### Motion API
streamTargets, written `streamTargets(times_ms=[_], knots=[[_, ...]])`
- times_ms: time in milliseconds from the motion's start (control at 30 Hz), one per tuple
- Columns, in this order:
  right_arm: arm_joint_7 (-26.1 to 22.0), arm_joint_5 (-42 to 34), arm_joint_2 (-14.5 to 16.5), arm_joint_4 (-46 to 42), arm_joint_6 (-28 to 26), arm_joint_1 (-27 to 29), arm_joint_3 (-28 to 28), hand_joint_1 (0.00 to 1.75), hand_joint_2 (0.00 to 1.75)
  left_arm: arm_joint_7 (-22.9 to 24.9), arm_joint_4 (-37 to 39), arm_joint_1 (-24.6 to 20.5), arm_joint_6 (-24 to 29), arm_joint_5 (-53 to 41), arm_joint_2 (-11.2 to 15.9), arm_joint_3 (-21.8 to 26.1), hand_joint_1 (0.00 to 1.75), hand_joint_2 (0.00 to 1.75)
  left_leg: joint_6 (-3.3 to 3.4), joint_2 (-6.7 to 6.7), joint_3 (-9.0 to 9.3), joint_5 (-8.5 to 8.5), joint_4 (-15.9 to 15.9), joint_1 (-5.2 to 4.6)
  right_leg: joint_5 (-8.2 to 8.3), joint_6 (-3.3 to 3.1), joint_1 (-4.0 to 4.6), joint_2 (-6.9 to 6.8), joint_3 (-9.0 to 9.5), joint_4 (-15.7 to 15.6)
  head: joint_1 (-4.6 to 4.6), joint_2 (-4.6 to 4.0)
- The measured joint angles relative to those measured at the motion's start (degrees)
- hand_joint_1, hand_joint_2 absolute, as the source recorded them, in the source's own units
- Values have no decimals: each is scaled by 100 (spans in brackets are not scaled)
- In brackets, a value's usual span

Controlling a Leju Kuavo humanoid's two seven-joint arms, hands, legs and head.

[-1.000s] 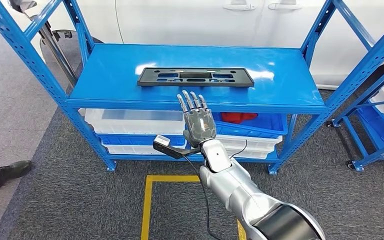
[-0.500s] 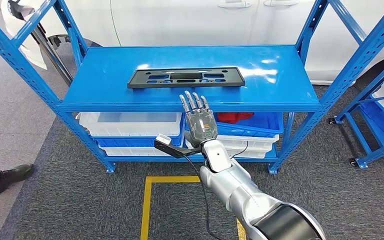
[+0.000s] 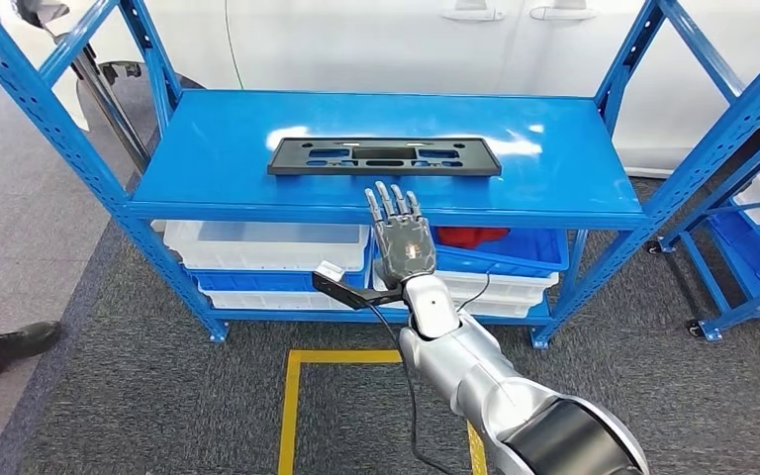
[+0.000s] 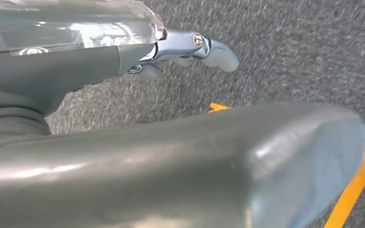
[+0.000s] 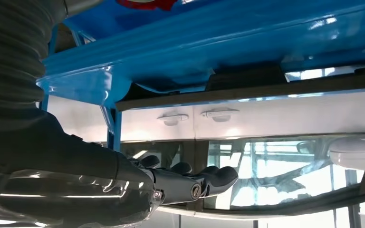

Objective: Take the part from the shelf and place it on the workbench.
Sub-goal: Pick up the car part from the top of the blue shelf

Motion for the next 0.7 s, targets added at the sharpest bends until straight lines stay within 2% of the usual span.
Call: streamTargets(times_ms=[33,67,100,167,200,233,267,367,433,500,533,567,600,667,700], knots=[[4,0,-15,24,2,6,10,0,175,0,1,1,0,0,0,-6,0,0,3,-2,1,-5,3,-1,-72,12,-11,0,-168,298,0,0],[7,0,-28,47,5,11,19,0,175,1,1,4,0,0,-1,-14,0,0,1,-5,2,-12,9,-1,-31,17,-20,-1,-240,389,1,0],[11,0,-38,66,10,10,27,0,175,2,1,6,0,0,-1,-23,0,0,-5,-10,7,-23,19,0,129,14,-27,-1,-185,217,1,0],[25,0,-48,95,19,-12,49,0,175,3,1,5,-1,0,-4,-37,0,0,-37,-19,23,-60,50,-3,558,-19,-30,-2,180,-598,1,0],[32,-1,-48,105,21,-27,61,0,175,2,1,1,-1,0,-5,-40,0,0,-62,-21,27,-81,69,-12,704,-47,-21,-1,349,-968,-1,0],[38,-2,-47,116,19,-42,71,0,175,1,1,-2,0,1,-5,-42,0,0,-88,-21,28,-97,81,-21,768,-76,-11,1,451,-1193,-3,0],[42,-5,-46,128,15,-53,79,0,175,0,1,-4,3,1,-5,-43,0,0,-118,-21,27,-106,83,-27,761,-106,4,4,484,-1271,-5,0],[60,-30,-44,156,-4,-83,86,0,175,-1,1,-3,18,2,-2,-45,0,0,-218,-15,30,-155,114,-13,765,-213,8,7,505,-1309,-6,0],[56,-55,-39,158,-10,-131,86,0,175,-1,1,-4,24,2,-1,-52,0,0,-270,-10,-131,-377,488,-4,771,-276,-13,0,541,-1346,-10,0],[35,-78,-38,162,-17,-161,86,0,175,0,1,3,26,2,-2,-57,0,0,-301,-8,-512,-719,1265,1,757,-310,-1,-4,554,-1347,-11,0],[23,-84,-38,167,-23,-160,86,0,175,0,1,10,28,2,-2,-58,0,0,-309,-8,-698,-817,1607,4,750,-319,8,-3,560,-1346,-10,0],[11,-87,-38,175,-33,-156,86,0,175,0,1,16,31,2,-1,-60,0,0,-309,-8,-807,-811,1777,4,741,-325,16,-1,570,-1344,-10,0],[0,-87,-38,182,-48,-154,86,0,175,0,1,19,32,1,-1,-62,0,0,-299,-8,-803,-685,1706,3,730,-327,23,2,587,-1341,-11,0],[-26,-87,-33,188,-80,-167,85,0,175,0,1,15,33,0,1,-71,0,0,-254,-6,-495,-233,980,1,693,-314,32,8,640,-1337,-10,0],[-41,-87,-27,188,-92,-178,85,0,175,0,1,9,32,-1,2,-75,0,0,-224,-4,-305,-74,578,-12,670,-297,46,11,663,-1331,-9,0]])
